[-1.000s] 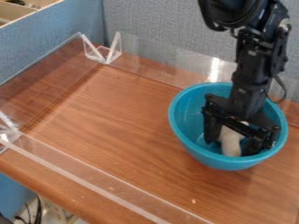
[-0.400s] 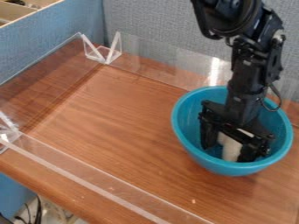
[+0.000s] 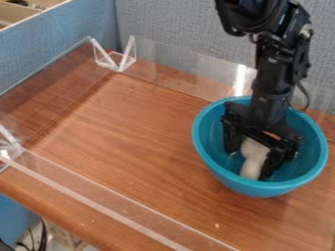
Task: Remove the mushroom from inside the blue bowl and put it on the table
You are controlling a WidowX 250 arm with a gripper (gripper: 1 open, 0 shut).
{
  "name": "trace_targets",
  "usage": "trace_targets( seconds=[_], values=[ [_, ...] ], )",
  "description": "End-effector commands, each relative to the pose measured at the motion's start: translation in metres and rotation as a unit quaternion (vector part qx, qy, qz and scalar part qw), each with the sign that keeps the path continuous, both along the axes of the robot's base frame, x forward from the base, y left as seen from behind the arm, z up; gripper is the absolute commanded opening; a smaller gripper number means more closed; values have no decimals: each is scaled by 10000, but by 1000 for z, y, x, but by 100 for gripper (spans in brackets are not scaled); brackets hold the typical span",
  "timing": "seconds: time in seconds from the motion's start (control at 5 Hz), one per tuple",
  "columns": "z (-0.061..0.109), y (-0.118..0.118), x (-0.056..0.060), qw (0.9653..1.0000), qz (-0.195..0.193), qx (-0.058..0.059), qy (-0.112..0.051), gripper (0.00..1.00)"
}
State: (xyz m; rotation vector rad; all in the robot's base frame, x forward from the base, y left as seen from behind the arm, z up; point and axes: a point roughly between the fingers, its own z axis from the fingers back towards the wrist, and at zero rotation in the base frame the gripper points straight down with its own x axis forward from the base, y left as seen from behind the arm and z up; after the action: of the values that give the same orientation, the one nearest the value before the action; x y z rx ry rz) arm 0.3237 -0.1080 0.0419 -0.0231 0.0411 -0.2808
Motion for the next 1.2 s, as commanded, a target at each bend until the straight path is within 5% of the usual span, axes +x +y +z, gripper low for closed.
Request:
trace_targets(
  seconds=[0.0,0.2,0.8,1.0],
  values=[
    [19,1,16,9995,87,-49,-315,100],
    [32,8,21,9992,243,-10,-324,0],
    [60,19,42,9955,821,-17,-465,0],
    [47,11,35,9955,818,-30,-471,0]
  ],
)
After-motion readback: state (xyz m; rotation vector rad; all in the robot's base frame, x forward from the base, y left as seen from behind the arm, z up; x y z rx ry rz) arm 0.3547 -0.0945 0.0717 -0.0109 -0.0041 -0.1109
